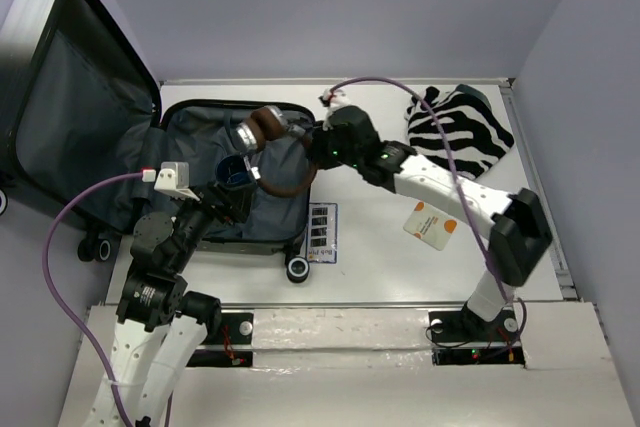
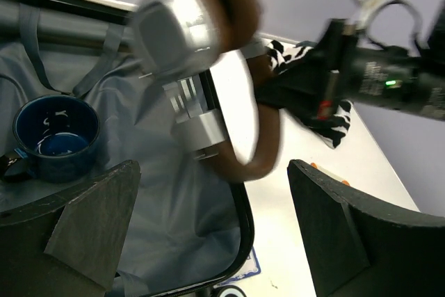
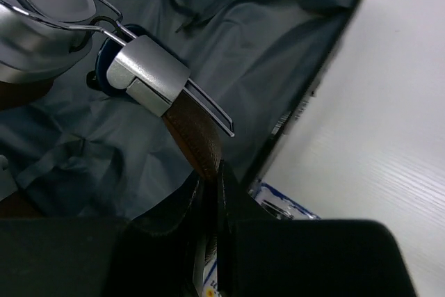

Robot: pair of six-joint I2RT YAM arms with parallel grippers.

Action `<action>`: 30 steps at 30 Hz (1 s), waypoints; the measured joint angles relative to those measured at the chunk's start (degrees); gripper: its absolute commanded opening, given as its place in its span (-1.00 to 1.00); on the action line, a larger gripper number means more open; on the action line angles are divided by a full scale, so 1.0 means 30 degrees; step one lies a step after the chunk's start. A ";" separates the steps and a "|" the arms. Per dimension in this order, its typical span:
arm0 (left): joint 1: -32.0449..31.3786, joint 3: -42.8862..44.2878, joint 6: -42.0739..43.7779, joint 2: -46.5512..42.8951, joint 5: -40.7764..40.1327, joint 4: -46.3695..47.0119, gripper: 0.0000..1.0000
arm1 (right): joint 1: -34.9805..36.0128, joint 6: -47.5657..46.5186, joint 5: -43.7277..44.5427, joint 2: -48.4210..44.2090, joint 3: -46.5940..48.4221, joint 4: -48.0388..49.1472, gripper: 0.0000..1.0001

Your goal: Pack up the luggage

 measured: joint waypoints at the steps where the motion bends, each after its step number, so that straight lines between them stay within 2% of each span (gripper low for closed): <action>1: 0.0000 0.0000 0.0000 0.0000 -0.0007 -0.0007 0.98 | 0.0648 0.0044 -0.0095 0.1494 0.1056 0.0182 -0.86; 9: 0.0007 0.0000 0.0000 -0.0051 -0.0015 -0.0007 0.98 | 0.2528 0.0437 -0.0168 0.8568 0.6805 -0.0131 -0.82; 21: 0.0015 0.0000 0.0000 -0.0066 -0.0015 0.0000 0.98 | 0.2900 0.0678 0.0255 1.3733 1.3282 -0.2433 -0.75; 25: 0.0036 0.0000 0.0000 -0.0066 -0.0015 0.0000 0.98 | 0.3089 0.0714 0.0240 1.5212 1.5642 -0.3271 -0.51; 26: 0.0036 0.0000 0.0000 -0.0073 -0.0015 0.0000 0.98 | 0.3104 0.0692 0.0175 1.5569 1.6254 -0.3373 -0.27; 30: 0.0087 0.0000 0.0000 -0.0073 -0.0015 0.0000 0.98 | 0.3264 0.1078 -0.0517 1.6699 1.8025 -0.3563 0.22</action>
